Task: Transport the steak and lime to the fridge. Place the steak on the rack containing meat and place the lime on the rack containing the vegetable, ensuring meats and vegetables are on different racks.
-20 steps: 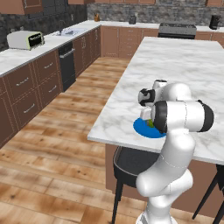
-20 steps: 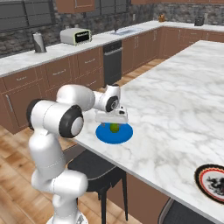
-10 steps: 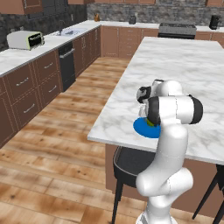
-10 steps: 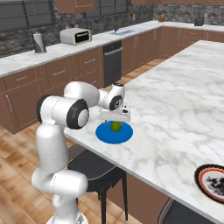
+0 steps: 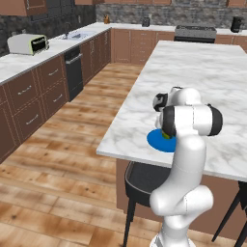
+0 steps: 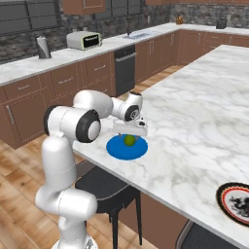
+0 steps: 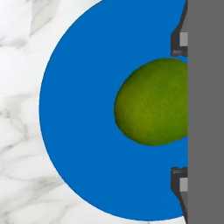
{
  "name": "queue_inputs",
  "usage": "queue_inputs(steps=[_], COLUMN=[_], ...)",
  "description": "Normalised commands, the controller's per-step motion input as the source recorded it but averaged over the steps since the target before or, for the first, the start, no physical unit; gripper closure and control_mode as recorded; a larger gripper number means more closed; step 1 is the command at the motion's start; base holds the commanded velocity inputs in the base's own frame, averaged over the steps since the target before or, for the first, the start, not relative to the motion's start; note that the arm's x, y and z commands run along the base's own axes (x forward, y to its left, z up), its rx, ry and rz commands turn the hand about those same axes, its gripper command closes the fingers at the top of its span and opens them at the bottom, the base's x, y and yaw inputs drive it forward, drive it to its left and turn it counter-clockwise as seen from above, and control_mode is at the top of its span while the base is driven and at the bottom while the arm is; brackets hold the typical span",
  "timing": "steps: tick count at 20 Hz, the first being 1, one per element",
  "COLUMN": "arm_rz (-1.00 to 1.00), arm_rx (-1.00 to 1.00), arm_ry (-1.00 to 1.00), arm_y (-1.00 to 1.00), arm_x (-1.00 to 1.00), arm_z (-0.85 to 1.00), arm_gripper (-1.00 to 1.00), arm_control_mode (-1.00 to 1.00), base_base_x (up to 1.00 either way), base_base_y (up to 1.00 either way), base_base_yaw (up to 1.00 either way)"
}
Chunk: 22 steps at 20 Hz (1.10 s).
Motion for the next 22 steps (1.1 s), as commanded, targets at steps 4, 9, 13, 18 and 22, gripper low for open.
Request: queue_inputs(steps=[4, 9, 13, 18, 22], arm_rz=[0.0, 0.0, 0.0, 0.0, 0.0], arm_rx=[0.0, 0.0, 0.0, 0.0, 0.0], arm_ry=[0.0, 0.0, 0.0, 0.0, 0.0], arm_y=[0.0, 0.0, 0.0, 0.0, 0.0], arm_x=[-0.25, -0.03, -0.01, 0.0, 0.06], arm_z=[0.0, -0.12, -0.19, -0.22, -0.18], arm_gripper=[-1.0, -1.0, -1.0, -1.0, -1.0], arm_control_mode=[-1.0, -1.0, -1.0, -1.0, -1.0], base_base_x=[0.0, 0.0, 0.0, 0.0, 0.0], base_base_y=[0.0, 0.0, 0.0, 0.0, 0.0], base_base_yaw=[0.0, 0.0, 0.0, 0.0, 0.0])
